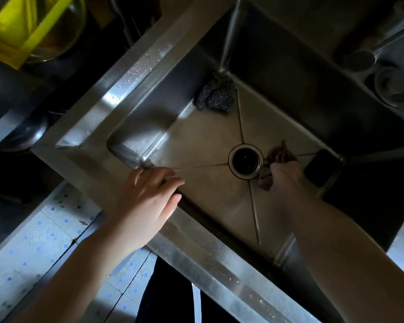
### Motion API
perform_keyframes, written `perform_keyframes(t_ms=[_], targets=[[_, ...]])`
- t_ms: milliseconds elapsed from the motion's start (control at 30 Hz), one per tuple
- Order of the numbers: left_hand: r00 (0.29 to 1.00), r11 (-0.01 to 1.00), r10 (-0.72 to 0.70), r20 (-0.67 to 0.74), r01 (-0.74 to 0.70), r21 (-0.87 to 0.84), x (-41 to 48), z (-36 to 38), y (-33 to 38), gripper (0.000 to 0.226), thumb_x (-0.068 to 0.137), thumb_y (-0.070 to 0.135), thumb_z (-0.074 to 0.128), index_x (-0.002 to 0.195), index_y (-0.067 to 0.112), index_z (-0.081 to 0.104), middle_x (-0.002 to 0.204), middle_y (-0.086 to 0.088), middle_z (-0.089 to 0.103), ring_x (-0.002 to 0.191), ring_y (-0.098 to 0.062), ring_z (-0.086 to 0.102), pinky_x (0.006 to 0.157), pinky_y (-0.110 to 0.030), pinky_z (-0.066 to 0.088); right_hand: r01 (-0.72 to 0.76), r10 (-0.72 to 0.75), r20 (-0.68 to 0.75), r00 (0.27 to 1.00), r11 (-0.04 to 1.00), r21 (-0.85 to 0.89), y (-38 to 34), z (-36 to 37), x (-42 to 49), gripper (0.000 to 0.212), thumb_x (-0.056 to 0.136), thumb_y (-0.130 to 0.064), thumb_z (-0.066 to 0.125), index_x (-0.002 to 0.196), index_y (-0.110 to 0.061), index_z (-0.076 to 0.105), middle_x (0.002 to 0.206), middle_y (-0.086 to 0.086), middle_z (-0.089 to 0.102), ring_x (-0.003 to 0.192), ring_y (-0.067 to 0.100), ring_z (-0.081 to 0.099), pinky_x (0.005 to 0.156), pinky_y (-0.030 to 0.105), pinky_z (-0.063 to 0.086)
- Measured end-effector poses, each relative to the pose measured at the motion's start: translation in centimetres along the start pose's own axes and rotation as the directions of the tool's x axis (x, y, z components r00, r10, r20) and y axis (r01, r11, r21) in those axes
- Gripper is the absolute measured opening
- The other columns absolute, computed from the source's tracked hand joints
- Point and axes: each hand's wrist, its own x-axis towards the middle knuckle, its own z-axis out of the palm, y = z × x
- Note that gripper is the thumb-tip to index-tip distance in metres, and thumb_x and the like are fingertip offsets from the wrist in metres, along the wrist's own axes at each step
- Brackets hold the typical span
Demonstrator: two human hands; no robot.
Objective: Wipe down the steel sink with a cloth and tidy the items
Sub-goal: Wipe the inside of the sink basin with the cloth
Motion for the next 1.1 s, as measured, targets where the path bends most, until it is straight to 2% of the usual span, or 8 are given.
perform_keyframes(t_ms=[133,233,467,567,733,833,967,1100], targets=[[0.999,1.0,-0.025,-0.023,0.026,0.012,0.9,0.5,-0.9,0.035,0.088,0.033,0.04,0.106,0.018,0.066,0.11,-0.003,0.063,0.093,-0.026,0.061,0.092,-0.041,0.039,0.12,-0.154,-0.157,0.976,0.971,-0.206,-4.6,0.7,2.1,0.043,0.077,0.0,0.054,0.117,-0.015,0.054,0.098,0.017,0.066,0.079,0.032,0.067,0.069,0.043,0.056],[0.998,0.999,-0.039,-0.042,0.04,0.007,1.4,0.6,-1.3,0.034,0.089,0.032,0.04,0.106,0.017,0.066,0.11,-0.004,0.062,0.095,-0.027,0.06,0.089,-0.041,0.04,0.318,-0.395,-0.056,0.917,0.81,-0.492,-6.8,1.9,3.1,0.051,0.078,0.0,0.061,0.127,-0.007,0.051,0.128,0.021,0.053,0.115,0.035,0.053,0.097,0.037,0.046],[0.998,0.999,-0.044,-0.045,0.044,-0.009,2.6,0.2,-0.9,0.038,0.089,0.032,0.037,0.109,0.016,0.065,0.113,-0.006,0.061,0.1,-0.029,0.059,0.089,-0.043,0.043,0.633,-0.607,0.333,0.722,0.383,-0.673,-6.0,3.7,1.8,0.056,0.078,0.008,0.054,0.13,-0.015,0.05,0.127,0.018,0.053,0.111,0.04,0.053,0.093,0.042,0.046],[0.998,0.999,-0.038,-0.059,0.037,-0.013,2.9,-0.2,-0.4,0.038,0.089,0.032,0.037,0.108,0.016,0.066,0.112,-0.007,0.062,0.099,-0.029,0.06,0.091,-0.043,0.044,0.637,-0.583,0.39,0.712,0.304,-0.708,-4.3,3.3,1.1,0.057,0.078,0.005,0.057,0.129,-0.019,0.05,0.131,0.013,0.046,0.11,0.037,0.05,0.093,0.042,0.045],[0.996,1.0,-0.013,-0.094,0.012,-0.01,2.8,-0.7,0.7,0.038,0.088,0.031,0.036,0.104,0.015,0.066,0.11,-0.007,0.062,0.096,-0.03,0.061,0.088,-0.043,0.043,0.645,-0.525,0.423,0.739,0.367,-0.671,-3.3,1.9,0.3,0.053,0.077,0.002,0.059,0.125,-0.019,0.055,0.133,0.01,0.048,0.113,0.033,0.051,0.094,0.038,0.045],[0.996,1.0,-0.008,-0.091,0.007,-0.022,2.2,-0.8,0.9,0.04,0.088,0.033,0.033,0.105,0.015,0.066,0.111,-0.007,0.062,0.099,-0.03,0.06,0.089,-0.042,0.041,0.598,-0.478,0.367,0.798,0.557,-0.576,-3.2,0.5,-0.6,0.047,0.077,0.006,0.055,0.117,-0.019,0.06,0.116,0.011,0.061,0.101,0.028,0.059,0.087,0.039,0.052],[0.995,1.0,-0.002,-0.101,0.0,-0.022,0.9,-0.2,1.3,0.04,0.088,0.034,0.034,0.103,0.015,0.067,0.109,-0.006,0.063,0.097,-0.028,0.062,0.09,-0.042,0.041,0.473,-0.373,0.319,0.871,0.809,-0.347,-1.8,-1.6,-3.4,0.043,0.079,0.009,0.053,0.112,-0.017,0.064,0.088,0.009,0.068,0.072,0.019,0.066,0.064,0.029,0.058],[0.993,0.998,0.01,-0.122,-0.017,-0.056,-0.2,0.6,1.7,0.03,0.088,0.029,0.045,0.101,0.013,0.068,0.106,-0.007,0.064,0.097,-0.028,0.063,0.091,-0.045,0.041,0.454,-0.384,0.278,0.881,0.852,-0.262,0.1,-3.2,-6.7,0.044,0.076,0.009,0.053,0.11,-0.016,0.067,0.068,-0.006,0.062,0.044,-0.004,0.057,0.037,0.008,0.04]])
